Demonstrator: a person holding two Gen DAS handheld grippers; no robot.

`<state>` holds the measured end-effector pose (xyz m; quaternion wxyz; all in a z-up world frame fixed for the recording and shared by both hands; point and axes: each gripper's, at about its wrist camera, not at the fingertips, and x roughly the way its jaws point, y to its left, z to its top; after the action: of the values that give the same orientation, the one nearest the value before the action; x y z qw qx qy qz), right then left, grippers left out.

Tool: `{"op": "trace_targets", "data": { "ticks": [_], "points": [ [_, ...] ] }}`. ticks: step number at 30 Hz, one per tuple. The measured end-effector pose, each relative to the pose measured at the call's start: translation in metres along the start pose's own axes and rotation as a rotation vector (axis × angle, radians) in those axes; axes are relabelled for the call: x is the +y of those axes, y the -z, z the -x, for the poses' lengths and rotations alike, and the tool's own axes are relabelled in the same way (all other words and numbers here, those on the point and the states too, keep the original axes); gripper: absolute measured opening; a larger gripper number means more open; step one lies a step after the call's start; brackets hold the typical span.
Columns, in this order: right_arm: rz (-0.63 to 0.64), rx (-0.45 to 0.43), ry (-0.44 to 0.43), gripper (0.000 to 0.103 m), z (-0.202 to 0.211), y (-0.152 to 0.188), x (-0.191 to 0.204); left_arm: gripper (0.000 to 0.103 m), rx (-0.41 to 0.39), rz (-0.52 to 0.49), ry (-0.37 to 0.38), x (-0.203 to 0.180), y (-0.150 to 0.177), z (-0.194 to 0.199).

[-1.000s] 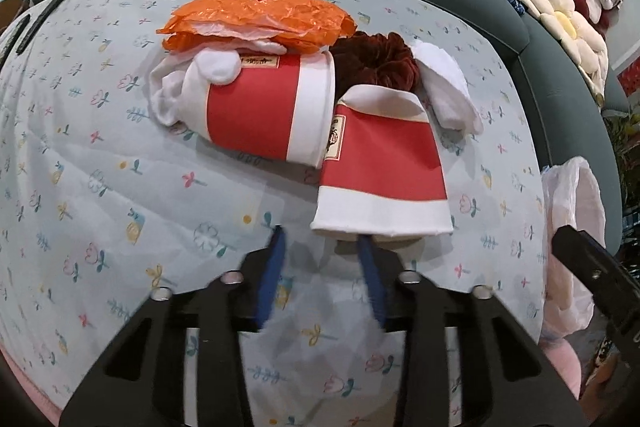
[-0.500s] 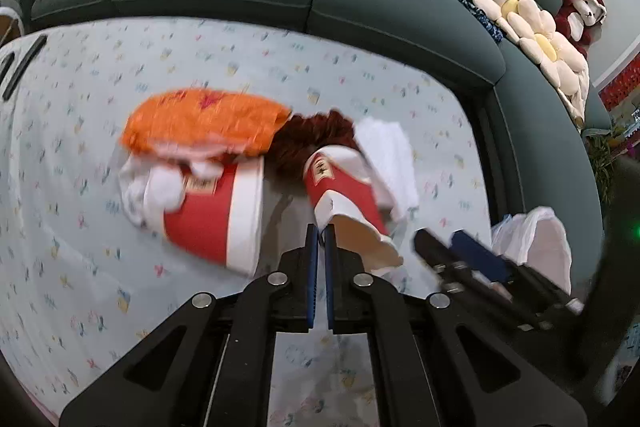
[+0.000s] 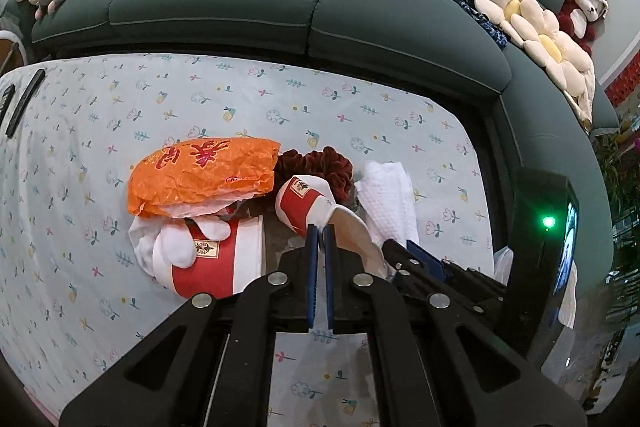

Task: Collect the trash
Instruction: 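Grasp the white towel with the right tool while the left tool holds the cup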

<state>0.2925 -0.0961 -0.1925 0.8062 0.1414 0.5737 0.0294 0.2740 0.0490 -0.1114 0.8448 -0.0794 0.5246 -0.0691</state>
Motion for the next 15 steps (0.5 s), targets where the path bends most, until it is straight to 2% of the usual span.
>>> {"op": "trace_targets", "data": {
  "ticks": [6,15],
  "points": [
    [-0.031,-0.035,-0.012,0.008,0.024,0.01,-0.012,0.003,-0.013,-0.02,0.009,-0.01,0.002,0.011],
    [-0.058,-0.106,-0.007,0.008,0.088,0.043,-0.039,0.003,-0.048,-0.109,0.049,-0.064,0.021,0.046]
  ]
}}
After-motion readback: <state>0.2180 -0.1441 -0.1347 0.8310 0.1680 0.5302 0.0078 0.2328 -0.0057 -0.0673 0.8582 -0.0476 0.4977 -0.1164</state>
